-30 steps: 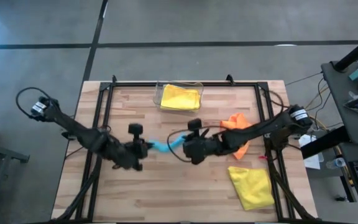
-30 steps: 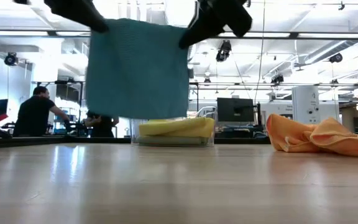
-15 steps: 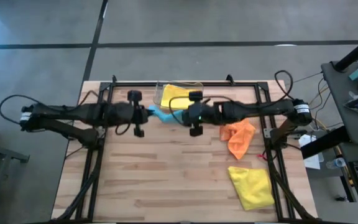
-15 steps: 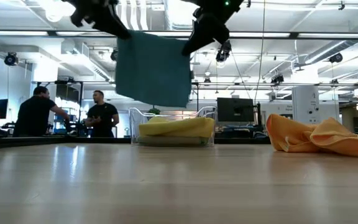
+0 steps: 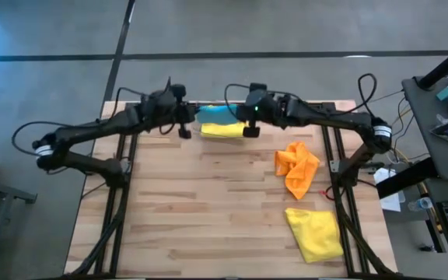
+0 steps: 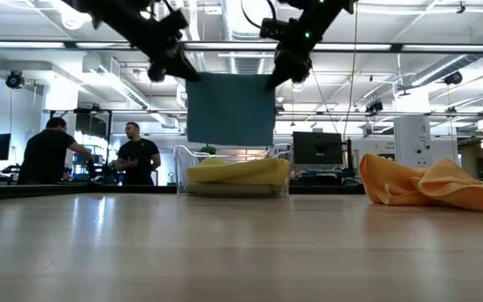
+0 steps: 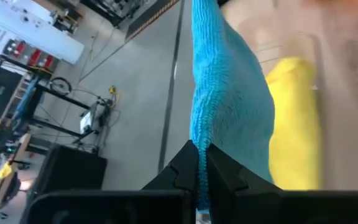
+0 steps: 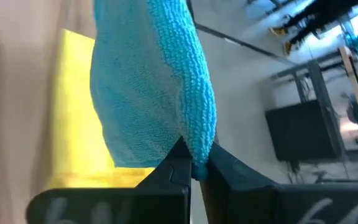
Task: Fold microfiber towels
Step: Put the blue microfiber cloth into the transparent bin
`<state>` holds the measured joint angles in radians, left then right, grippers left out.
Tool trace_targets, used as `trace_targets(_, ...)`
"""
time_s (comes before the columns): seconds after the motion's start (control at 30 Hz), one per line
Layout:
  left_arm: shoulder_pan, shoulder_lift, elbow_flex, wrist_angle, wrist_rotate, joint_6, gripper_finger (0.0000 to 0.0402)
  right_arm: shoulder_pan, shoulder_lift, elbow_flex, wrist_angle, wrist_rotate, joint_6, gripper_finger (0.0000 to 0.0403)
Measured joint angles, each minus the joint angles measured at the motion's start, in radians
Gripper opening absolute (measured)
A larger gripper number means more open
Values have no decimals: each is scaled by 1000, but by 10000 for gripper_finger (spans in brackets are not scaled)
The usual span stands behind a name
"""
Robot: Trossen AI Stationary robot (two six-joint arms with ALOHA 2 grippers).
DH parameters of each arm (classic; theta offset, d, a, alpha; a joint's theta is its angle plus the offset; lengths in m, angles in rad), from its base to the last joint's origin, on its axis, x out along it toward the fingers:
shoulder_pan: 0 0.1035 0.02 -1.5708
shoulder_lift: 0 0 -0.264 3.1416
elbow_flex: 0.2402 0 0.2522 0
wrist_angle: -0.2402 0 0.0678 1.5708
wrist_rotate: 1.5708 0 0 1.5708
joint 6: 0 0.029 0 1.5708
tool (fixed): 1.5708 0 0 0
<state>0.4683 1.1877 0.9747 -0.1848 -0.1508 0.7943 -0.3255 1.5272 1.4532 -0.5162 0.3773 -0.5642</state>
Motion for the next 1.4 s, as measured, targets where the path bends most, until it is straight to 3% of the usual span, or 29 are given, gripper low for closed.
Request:
trace_targets(0.13,87,87,29,76,65,74,0,-70,4,0,24,-58,-11,8)
trace_targets(0.27,135,180,87,86,67,113,0,-115,17,0,54,-68,-40,8)
trace_targets(0.63,165,301,203,103,70,199,0,-183,93,0,59,-97,-92,8)
trace_targets(0.97,160,305,169,-61,99,193,0,-173,105,-27,42,-134,-83,8)
trace_targets(1.23,142,301,67,-52,158,182,0,-140,111,-153,68,-169,-70,8)
trace_targets(1.4,136,301,30,-66,194,178,0,-141,111,-172,63,-277,-21,8)
